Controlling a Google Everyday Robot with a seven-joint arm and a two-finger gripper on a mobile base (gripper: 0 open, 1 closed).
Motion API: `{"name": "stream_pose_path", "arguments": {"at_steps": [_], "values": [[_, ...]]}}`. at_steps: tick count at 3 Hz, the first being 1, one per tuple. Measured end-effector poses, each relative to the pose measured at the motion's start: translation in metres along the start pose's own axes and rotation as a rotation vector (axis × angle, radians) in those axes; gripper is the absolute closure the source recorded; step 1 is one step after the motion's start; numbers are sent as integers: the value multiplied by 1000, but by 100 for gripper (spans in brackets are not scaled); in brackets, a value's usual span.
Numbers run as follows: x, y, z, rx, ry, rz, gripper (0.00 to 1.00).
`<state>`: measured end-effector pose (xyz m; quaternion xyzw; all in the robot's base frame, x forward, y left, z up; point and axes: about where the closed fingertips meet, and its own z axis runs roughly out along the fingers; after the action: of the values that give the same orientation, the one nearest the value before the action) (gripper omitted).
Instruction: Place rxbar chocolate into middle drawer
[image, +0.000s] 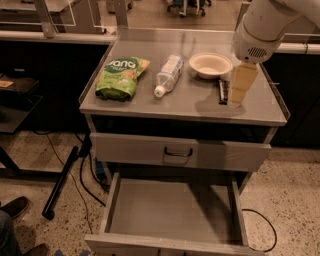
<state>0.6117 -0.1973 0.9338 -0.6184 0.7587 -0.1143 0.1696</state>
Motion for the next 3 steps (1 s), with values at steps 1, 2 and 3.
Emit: {"name": "stream_pose_path", "arguments": {"at_steps": [1, 2, 3], "values": [[4, -11, 11, 0, -8, 13, 0], [3, -30, 20, 11, -19, 1, 0], [3, -45, 33, 9, -23, -16, 0]]}}
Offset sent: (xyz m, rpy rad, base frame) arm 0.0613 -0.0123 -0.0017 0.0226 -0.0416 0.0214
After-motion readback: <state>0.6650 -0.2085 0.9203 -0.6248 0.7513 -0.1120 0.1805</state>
